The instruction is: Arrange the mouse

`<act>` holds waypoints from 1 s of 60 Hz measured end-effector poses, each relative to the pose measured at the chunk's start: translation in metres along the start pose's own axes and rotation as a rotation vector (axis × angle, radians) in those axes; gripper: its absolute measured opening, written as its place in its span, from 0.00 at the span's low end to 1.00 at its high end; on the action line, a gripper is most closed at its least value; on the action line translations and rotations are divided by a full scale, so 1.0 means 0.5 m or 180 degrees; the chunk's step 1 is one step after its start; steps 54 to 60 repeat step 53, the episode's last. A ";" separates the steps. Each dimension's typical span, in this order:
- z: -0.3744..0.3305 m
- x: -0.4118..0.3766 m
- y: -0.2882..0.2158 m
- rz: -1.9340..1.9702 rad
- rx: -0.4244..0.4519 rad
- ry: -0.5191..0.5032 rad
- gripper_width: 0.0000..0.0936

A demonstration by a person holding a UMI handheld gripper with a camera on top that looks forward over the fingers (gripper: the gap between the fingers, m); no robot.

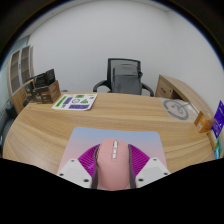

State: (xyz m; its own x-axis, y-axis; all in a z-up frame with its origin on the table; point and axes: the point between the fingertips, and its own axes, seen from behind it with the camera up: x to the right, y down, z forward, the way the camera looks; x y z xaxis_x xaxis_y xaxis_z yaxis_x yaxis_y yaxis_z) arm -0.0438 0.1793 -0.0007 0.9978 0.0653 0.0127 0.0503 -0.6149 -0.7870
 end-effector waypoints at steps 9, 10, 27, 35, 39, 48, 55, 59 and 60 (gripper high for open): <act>0.003 -0.001 0.002 -0.0023 0.0001 -0.0037 0.51; 0.004 0.000 0.002 -0.0024 0.0001 -0.0036 0.52; -0.077 0.003 0.003 0.0225 -0.0112 -0.0032 0.89; -0.212 -0.010 0.003 0.0217 0.0022 0.0135 0.89; -0.297 -0.033 0.016 0.0209 0.0069 0.0187 0.89; -0.486 -0.097 0.092 0.0420 0.0083 0.0253 0.89; -0.572 -0.122 0.147 0.0514 0.0051 0.0256 0.90; -0.572 -0.122 0.147 0.0514 0.0051 0.0256 0.90; -0.572 -0.122 0.147 0.0514 0.0051 0.0256 0.90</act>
